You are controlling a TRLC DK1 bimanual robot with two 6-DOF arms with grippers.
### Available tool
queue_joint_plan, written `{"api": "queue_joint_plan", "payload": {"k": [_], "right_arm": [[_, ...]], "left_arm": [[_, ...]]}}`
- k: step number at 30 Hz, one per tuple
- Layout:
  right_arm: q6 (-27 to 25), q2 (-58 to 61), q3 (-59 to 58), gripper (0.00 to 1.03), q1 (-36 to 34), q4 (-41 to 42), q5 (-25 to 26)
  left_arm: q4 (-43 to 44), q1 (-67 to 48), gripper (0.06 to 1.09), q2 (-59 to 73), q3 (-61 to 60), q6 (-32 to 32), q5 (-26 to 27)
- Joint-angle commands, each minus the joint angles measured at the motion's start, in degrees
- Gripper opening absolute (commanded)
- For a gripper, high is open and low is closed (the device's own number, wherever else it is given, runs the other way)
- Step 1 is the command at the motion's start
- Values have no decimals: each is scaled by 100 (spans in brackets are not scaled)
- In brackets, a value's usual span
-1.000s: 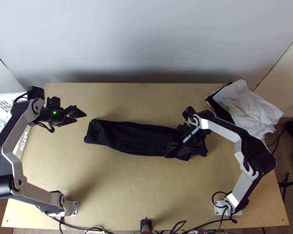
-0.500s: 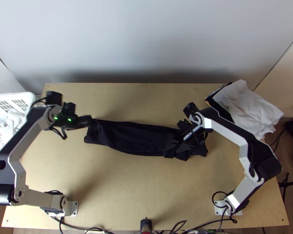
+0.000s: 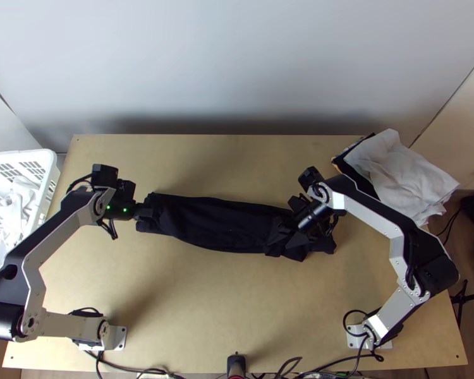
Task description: Fold the t-shirt
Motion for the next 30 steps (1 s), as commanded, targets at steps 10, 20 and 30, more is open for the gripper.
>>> {"api": "queue_joint_plan", "payload": {"k": [10, 20, 30], "right_arm": [[-6, 1, -5, 98, -6, 3, -1], [-15, 1, -32, 98, -58, -6, -1], [-32, -8, -32, 98, -85, -50, -1]], "left_arm": [[-21, 50, 9, -529, -443, 506, 83], [-249, 6, 9, -1311, -971, 796, 101], [-1163, 243, 9, -1751, -927, 1560, 1050]]}}
